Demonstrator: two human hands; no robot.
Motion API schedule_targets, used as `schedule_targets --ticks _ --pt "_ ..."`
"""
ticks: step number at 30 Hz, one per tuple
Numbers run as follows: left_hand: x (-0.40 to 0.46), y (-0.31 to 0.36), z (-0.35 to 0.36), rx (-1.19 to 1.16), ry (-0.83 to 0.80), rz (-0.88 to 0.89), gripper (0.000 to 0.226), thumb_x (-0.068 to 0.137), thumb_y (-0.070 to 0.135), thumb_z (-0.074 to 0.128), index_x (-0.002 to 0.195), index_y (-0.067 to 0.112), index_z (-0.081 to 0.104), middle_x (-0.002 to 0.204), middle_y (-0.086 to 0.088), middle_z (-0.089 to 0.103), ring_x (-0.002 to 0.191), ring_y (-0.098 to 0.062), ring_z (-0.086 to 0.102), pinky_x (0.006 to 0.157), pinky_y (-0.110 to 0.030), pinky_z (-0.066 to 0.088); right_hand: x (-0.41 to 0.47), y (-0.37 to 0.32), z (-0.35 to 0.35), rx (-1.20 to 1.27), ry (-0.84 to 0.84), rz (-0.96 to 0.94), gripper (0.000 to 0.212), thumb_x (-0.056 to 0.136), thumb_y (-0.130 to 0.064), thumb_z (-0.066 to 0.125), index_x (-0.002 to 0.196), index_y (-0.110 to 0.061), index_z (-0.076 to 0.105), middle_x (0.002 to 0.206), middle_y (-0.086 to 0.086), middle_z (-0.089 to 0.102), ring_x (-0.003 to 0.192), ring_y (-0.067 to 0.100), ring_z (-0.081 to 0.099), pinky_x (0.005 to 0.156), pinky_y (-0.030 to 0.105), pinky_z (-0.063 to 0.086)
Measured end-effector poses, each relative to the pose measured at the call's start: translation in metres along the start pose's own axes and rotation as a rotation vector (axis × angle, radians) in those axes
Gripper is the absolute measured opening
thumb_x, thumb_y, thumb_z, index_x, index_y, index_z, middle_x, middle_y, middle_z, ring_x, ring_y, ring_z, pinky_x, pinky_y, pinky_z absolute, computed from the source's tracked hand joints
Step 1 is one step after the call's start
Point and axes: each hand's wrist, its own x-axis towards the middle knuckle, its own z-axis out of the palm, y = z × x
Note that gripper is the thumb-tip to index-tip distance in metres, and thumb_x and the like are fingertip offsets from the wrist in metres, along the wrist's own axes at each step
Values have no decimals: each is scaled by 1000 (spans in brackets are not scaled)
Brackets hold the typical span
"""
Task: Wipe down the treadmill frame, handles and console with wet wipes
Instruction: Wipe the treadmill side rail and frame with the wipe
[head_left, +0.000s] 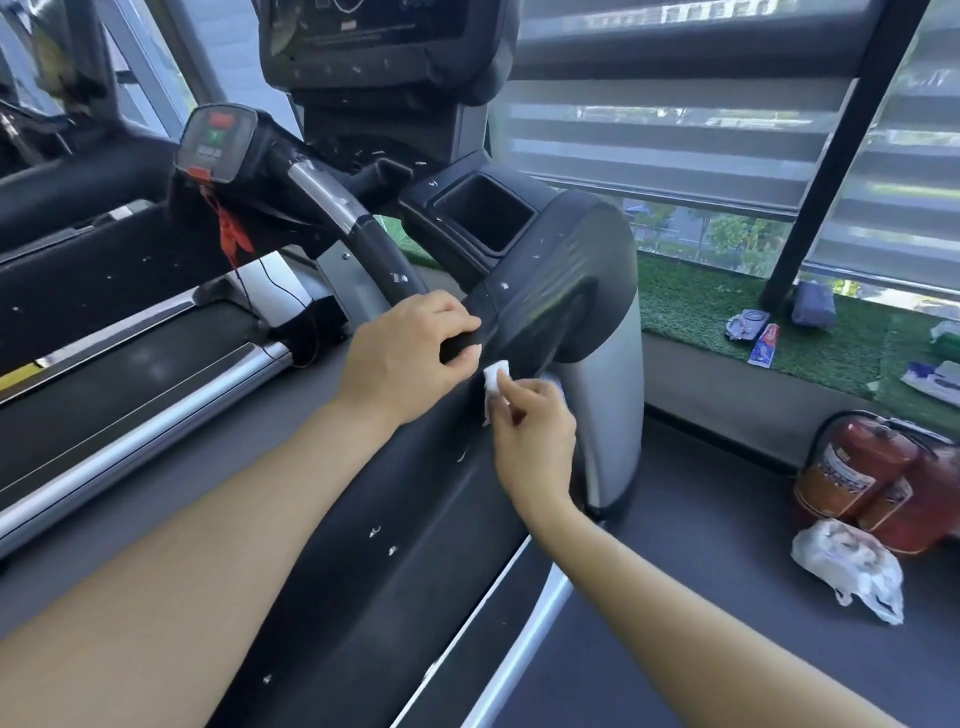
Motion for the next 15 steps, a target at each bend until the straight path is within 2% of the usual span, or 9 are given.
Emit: schedule_targets --ticks 3,5,7,9,10,13,15 --pt "0 1 0 -5 -5 -17 25 86 34 62 108 27 70 109 18 62 101 -5 54 72 -37 52 39 8 -5 -8 54 149 33 99 -30 45 88 -13 71 61 -2 42 54 14 37 60 28 32" --pt "-1 2 -1 1 -3 -16 25 86 35 61 109 28 70 110 18 62 102 -4 54 72 -35 52 53 12 -7 8 71 240 39 100 -33 41 85 -9 69 53 -3 36 48 14 32 59 29 33" --pt "-1 3 -2 2 -3 -13 25 86 35 62 108 28 71 109 18 63 100 -4 54 72 -34 51 46 9 -7 3 54 254 32 99 -28 42 94 -10 69 59 -1 43 53 16 39 61 29 34" --pt "0 2 -2 6 1 -14 24 86 35 62 107 28 71 108 18 63 98 -4 54 71 -33 51 21 9 -2 1 30 182 23 97 -20 47 104 -15 68 79 2 51 68 19 51 65 27 33" --pt "0 2 -2 8 4 -8 24 85 34 63 107 28 71 108 18 63 98 -4 55 70 -33 52 5 9 1 9 13 123 21 97 -20 49 106 -18 68 86 0 51 71 15 52 65 24 33" --pt "-1 3 -2 8 -2 -1 25 86 34 62 108 27 71 108 17 63 96 -6 55 70 -34 52 -15 13 7 92 -5 49 22 98 -26 49 104 -23 70 88 -3 51 68 6 47 64 13 37" --pt "-1 3 -3 8 -2 -9 25 86 34 62 109 28 71 108 17 63 96 -6 55 71 -34 51 2 23 9 96 24 95 22 98 -26 49 100 -21 71 87 1 54 71 13 50 70 21 44"
